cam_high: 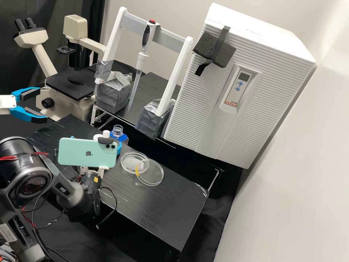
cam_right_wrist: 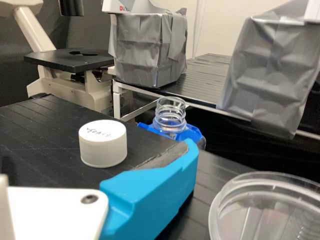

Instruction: Close the bottle

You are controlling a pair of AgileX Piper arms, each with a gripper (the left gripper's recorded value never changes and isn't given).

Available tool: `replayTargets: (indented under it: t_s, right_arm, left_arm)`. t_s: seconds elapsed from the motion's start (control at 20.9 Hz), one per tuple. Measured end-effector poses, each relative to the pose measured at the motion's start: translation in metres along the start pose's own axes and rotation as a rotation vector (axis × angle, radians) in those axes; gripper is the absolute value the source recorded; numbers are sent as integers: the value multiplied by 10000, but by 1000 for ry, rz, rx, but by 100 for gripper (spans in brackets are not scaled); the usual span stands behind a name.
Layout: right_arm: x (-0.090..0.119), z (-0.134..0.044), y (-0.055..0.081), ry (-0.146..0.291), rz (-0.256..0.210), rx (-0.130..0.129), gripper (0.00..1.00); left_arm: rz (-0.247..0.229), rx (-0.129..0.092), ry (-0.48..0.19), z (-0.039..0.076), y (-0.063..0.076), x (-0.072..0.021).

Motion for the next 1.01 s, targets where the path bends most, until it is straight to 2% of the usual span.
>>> replayTargets:
  t_s: [0.14,1.01]
  right_arm:
    - [12,3,18,5,3,-3,0]
    - [78,74,79,-13,36,26,0]
  left_arm:
    - [0,0,0,0,0,0]
    - [0,3,-3,8,-1,4]
